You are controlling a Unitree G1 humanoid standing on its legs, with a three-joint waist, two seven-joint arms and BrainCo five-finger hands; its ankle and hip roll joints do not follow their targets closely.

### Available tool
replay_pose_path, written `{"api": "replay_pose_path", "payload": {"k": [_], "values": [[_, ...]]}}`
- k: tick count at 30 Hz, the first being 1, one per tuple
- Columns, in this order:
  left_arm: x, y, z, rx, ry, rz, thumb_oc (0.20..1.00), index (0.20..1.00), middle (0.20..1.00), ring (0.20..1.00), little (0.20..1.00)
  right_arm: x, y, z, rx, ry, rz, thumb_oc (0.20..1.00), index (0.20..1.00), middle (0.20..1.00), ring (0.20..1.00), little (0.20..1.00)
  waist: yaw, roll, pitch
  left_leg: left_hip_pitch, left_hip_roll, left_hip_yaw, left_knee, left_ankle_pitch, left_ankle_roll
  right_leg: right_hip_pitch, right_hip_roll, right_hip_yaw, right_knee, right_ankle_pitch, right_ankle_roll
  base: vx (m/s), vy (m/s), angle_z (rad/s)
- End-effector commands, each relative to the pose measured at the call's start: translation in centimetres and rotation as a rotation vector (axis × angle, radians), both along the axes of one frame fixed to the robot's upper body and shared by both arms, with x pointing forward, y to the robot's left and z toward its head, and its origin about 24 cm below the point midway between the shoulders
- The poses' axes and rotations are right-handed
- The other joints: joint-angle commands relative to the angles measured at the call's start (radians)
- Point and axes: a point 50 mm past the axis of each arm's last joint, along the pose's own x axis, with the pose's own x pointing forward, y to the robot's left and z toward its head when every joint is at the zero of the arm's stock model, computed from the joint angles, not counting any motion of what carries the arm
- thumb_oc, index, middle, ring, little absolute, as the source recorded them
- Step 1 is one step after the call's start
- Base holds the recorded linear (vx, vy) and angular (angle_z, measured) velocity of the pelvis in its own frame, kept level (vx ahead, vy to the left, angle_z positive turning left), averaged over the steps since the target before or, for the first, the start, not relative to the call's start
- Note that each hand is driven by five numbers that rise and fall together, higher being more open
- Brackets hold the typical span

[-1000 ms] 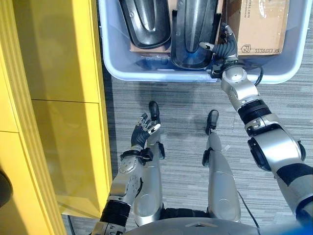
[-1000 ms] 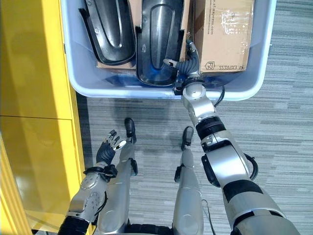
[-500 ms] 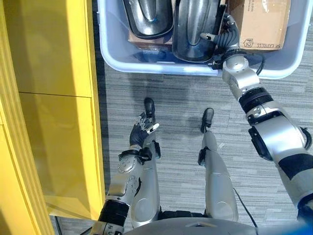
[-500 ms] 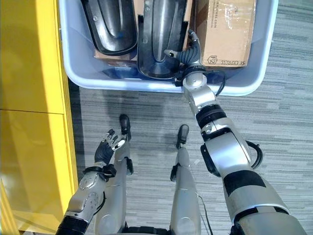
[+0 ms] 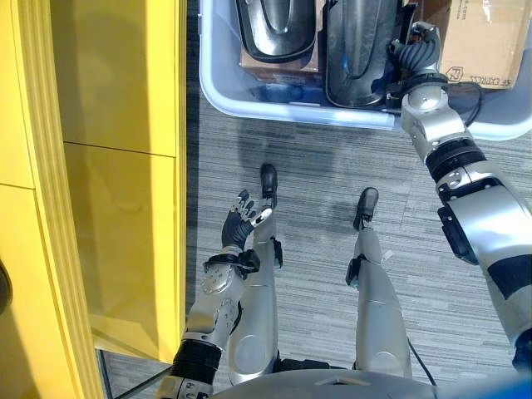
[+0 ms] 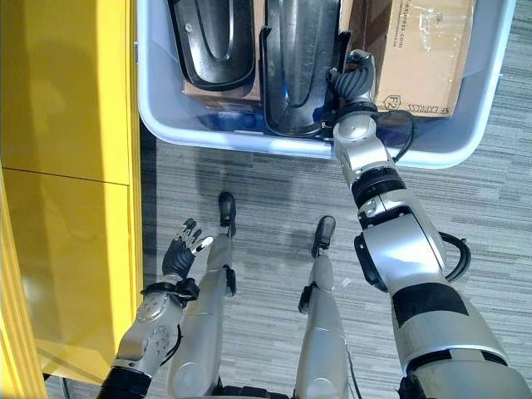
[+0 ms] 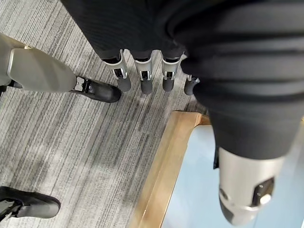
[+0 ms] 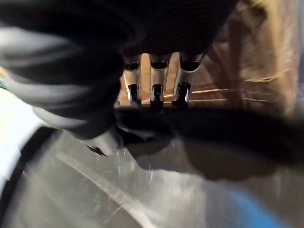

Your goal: Move parts from the plastic box to the shelf.

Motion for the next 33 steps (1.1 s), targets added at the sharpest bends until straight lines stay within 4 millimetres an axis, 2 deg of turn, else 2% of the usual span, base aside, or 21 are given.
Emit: {"api": "replay_pose_path", "payload": {"k": [1, 9, 13, 15, 19, 23, 24, 33], "values": [[0.7, -0.6, 2.9, -0.013, -0.133, -0.017, 1.0, 1.0, 1.0, 1.0, 1.0, -0.1, -2.9, -0.6, -0.113, 0.087, -0.073, 0.2, 0.2, 0.2, 0.2, 0.2, 0.016, 0.036, 0.072, 0.122, 0.072, -0.012, 0.006, -0.205, -0.039, 0.11, -0.079, 0.03, 0.005, -0.026, -0.015, 0.0, 0.002, 0.03], [0.8, -0.7, 3.0, -0.017, -0.137, -0.014, 1.0, 1.0, 1.0, 1.0, 1.0, -0.1, -3.1, -0.8, -0.119, 0.094, -0.084, 0.2, 0.2, 0.2, 0.2, 0.2, 0.009, 0.036, 0.072, 0.127, 0.073, -0.013, 0.006, -0.211, -0.038, 0.115, -0.076, 0.03, 0.005, -0.029, -0.013, -0.01, 0.003, 0.02], [0.6, -0.7, 2.6, -0.016, -0.12, -0.015, 1.0, 1.0, 1.0, 1.0, 1.0, -0.2, -3.1, -1.9, -0.086, 0.103, -0.075, 0.2, 0.2, 0.2, 0.2, 0.2, 0.005, 0.033, 0.072, 0.152, 0.076, -0.009, 0.006, -0.221, -0.04, 0.133, -0.074, 0.029, 0.005, -0.036, -0.013, 0.0, 0.0, 0.0], [0.8, -0.6, 2.8, -0.016, -0.125, -0.01, 1.0, 1.0, 1.0, 1.0, 1.0, -0.2, -2.6, -1.7, -0.063, 0.075, -0.056, 0.2, 0.2, 0.2, 0.2, 0.2, -0.001, 0.029, 0.072, 0.143, 0.075, -0.01, 0.006, -0.212, -0.039, 0.125, -0.075, 0.029, 0.005, -0.03, -0.013, -0.03, -0.001, 0.01], [0.7, -0.2, 2.4, -0.007, -0.106, 0.0, 1.0, 1.0, 1.0, 1.0, 1.0, -0.6, -1.7, -2.6, 0.006, 0.033, -0.013, 0.2, 0.2, 0.2, 0.2, 0.2, -0.012, 0.018, 0.072, 0.158, 0.072, -0.005, 0.006, -0.213, -0.038, 0.137, -0.075, 0.028, 0.005, -0.031, -0.015, 0.0, 0.0, 0.0], [0.7, -0.1, 2.0, -0.003, -0.087, 0.004, 1.0, 1.0, 1.0, 1.0, 1.0, -1.5, -0.4, -3.7, 0.079, -0.021, 0.05, 0.2, 0.2, 0.2, 0.2, 0.2, -0.024, 0.005, 0.072, 0.184, 0.069, 0.0, 0.006, -0.214, -0.038, 0.158, -0.076, 0.031, 0.005, -0.033, -0.017, -0.01, -0.002, 0.0], [0.5, 0.0, 1.6, -0.002, -0.07, 0.007, 1.0, 1.0, 1.0, 1.0, 1.0, -1.9, 0.0, -4.7, 0.129, -0.029, 0.07, 0.2, 0.2, 0.2, 0.2, 0.2, -0.028, 0.002, 0.072, 0.207, 0.07, 0.002, 0.006, -0.22, -0.038, 0.178, -0.076, 0.032, 0.005, -0.039, -0.019, -0.03, -0.006, 0.04], [0.6, 0.4, 0.8, 0.017, -0.03, 0.005, 1.0, 1.0, 1.0, 1.0, 1.0, -4.1, 1.9, -5.3, 0.295, -0.14, 0.185, 0.2, 0.2, 0.2, 0.2, 0.2, -0.052, -0.015, 0.072, 0.278, 0.057, 0.016, 0.006, -0.21, -0.034, 0.241, -0.082, 0.035, 0.005, -0.041, -0.028, 0.0, -0.001, 0.0]]}}
